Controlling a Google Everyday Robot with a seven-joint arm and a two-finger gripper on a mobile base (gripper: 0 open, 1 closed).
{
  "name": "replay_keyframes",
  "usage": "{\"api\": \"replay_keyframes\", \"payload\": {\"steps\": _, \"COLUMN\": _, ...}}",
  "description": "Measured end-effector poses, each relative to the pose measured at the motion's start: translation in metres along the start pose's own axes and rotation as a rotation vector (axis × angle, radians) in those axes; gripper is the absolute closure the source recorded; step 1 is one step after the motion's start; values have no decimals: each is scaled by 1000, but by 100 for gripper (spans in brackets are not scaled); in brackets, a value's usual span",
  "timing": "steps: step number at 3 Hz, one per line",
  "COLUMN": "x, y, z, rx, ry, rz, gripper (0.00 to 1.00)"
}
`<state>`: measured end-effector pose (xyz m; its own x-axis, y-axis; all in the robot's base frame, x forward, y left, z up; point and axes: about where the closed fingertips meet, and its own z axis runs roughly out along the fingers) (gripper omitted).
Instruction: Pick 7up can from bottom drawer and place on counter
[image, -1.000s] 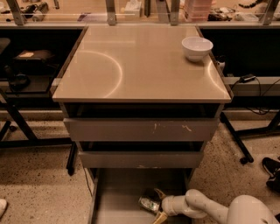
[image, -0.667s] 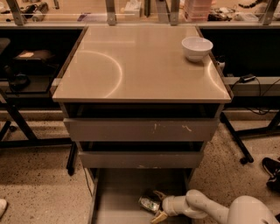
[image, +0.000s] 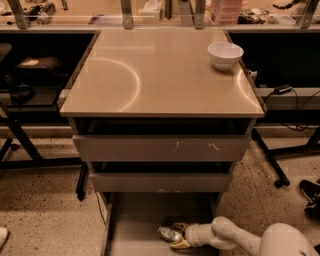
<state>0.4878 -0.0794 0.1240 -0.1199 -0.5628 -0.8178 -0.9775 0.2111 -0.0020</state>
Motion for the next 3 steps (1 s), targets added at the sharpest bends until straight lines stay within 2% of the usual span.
{"api": "replay_keyframes", "payload": {"steps": 1, "x": 0, "y": 0, "z": 0, "rx": 0, "ry": 0, "rz": 0, "gripper": 86}}
{"api": "replay_keyframes", "payload": {"steps": 2, "x": 1, "y": 3, "z": 0, "rx": -11, "ry": -11, "rz": 9, "gripper": 100}}
{"api": "replay_keyframes", "payload": {"steps": 3, "x": -14, "y": 5, "z": -22, "rx": 0, "ry": -36, "rz": -11, "gripper": 100}}
